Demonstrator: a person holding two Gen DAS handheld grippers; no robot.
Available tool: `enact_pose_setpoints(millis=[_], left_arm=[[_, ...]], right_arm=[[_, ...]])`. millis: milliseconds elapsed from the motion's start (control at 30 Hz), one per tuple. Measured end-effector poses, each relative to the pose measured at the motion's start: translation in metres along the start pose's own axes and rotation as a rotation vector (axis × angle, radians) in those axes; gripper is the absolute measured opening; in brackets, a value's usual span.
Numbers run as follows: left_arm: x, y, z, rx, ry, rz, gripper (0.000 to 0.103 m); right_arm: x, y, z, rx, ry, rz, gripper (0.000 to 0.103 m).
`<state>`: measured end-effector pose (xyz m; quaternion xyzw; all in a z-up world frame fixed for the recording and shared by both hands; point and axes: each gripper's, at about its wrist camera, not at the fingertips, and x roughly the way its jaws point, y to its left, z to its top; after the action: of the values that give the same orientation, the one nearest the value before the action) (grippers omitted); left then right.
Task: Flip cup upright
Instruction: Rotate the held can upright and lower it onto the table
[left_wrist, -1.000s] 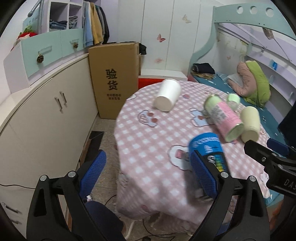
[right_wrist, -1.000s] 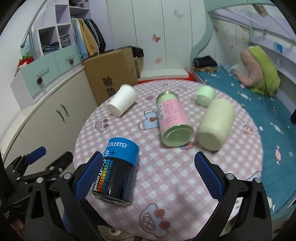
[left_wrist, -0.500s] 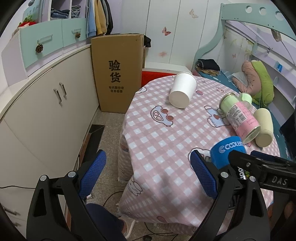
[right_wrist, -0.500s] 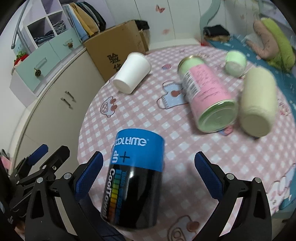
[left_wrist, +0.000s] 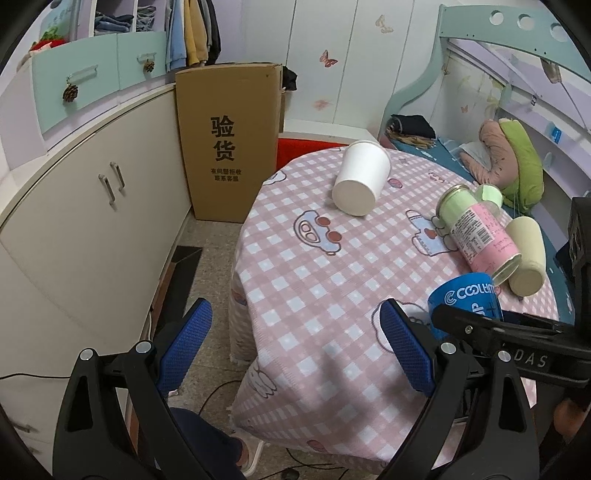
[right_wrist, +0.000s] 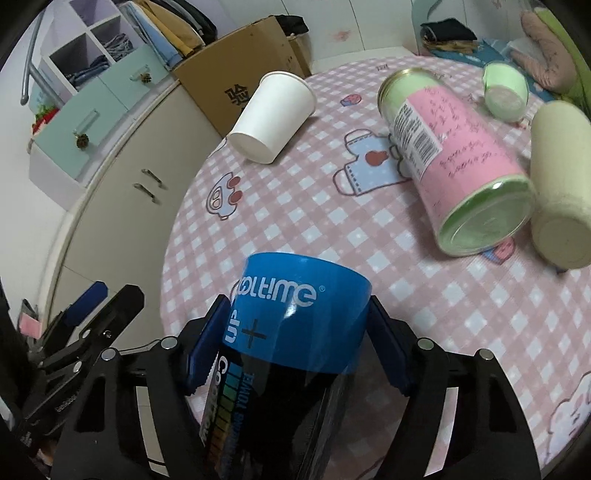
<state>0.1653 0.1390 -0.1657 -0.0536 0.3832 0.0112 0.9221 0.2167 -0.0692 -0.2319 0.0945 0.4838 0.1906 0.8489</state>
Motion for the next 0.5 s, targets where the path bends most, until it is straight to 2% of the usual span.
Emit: enact_pose_setpoints(millis=[167, 267, 500], left_arm=[[-0.005, -0.006, 0.005, 0.007, -0.02, -0.01, 0.093], [-0.007, -0.008, 0.008, 0.007, -0.03, -0.011, 0.093], [-0.011, -0.01, 0.01, 0.005, -0.043, -0.007, 0.093]], right_arm=[[-0.016, 0.013, 0.005, -0.085, -0.083, -0.062, 0.07], [-0.028, 0.022, 0.008, -0.149, -0.165, -0.121, 0.069], [-0.033, 0.031, 0.01, -0.238, -0.259, -0.229, 0.069]])
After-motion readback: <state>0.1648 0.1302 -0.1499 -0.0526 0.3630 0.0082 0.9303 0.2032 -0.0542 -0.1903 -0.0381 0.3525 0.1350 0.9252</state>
